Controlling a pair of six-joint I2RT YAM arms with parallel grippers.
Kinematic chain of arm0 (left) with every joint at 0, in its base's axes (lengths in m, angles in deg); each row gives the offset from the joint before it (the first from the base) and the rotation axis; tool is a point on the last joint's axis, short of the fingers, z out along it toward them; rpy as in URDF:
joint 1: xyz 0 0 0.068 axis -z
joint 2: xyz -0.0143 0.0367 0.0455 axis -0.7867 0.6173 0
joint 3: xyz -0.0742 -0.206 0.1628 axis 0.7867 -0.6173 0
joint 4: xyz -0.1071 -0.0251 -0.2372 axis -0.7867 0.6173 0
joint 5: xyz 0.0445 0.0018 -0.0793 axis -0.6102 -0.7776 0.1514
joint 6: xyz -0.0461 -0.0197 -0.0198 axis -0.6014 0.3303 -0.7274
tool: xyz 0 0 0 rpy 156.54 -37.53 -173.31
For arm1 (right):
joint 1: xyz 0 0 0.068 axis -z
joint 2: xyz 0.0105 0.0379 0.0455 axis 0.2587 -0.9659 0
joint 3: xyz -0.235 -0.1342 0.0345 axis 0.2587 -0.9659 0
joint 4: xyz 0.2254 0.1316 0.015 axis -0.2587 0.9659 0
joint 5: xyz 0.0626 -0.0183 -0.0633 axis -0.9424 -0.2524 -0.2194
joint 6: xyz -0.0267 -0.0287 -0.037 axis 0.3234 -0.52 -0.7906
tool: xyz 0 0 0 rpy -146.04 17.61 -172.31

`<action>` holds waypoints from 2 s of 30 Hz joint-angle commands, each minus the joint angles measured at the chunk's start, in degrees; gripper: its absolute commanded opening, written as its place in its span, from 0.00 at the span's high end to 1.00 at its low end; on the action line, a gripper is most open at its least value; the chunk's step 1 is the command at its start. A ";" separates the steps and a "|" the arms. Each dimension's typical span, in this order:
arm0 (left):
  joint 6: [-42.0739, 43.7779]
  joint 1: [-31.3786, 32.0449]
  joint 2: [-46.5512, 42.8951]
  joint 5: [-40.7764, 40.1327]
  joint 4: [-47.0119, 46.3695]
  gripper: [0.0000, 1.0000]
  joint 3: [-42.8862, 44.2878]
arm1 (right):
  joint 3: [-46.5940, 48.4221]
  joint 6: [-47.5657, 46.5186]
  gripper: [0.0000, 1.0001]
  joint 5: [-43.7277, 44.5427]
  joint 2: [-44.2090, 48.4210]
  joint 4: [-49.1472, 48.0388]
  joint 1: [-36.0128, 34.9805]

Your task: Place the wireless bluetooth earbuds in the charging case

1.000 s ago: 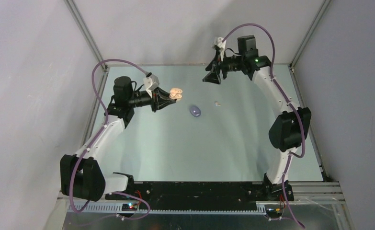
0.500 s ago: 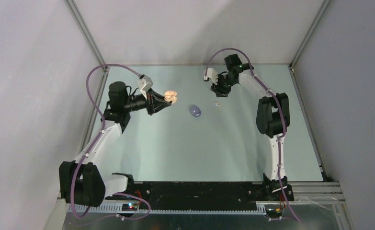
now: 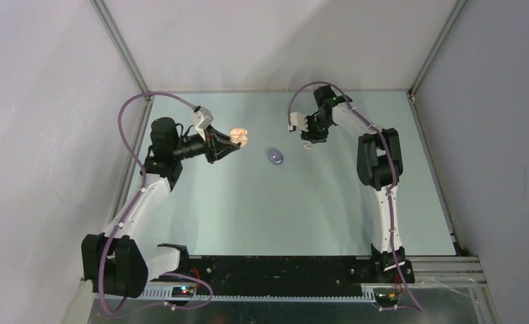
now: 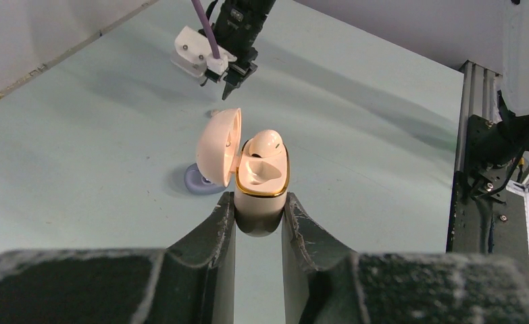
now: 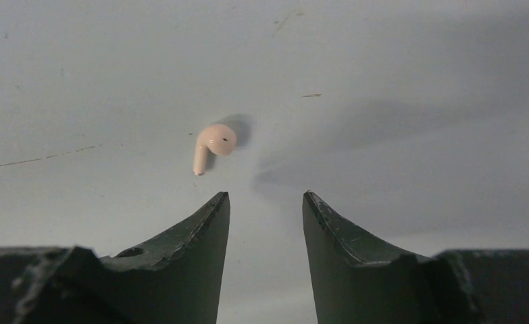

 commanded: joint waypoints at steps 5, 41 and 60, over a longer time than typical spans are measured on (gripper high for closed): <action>1.62 -0.50 -2.18 -0.59 2.40 1.00 0.48 | 0.01 -1.63 0.53 -0.53 -1.41 3.80 -0.32; 5.66 -0.50 -1.56 -0.20 9.35 1.00 2.64 | 7.13 3.28 0.54 0.55 -6.99 2.75 -1.41; 5.40 -0.61 -2.39 -0.64 8.01 1.00 1.23 | 6.22 -1.77 0.59 -1.33 -6.19 11.76 -3.09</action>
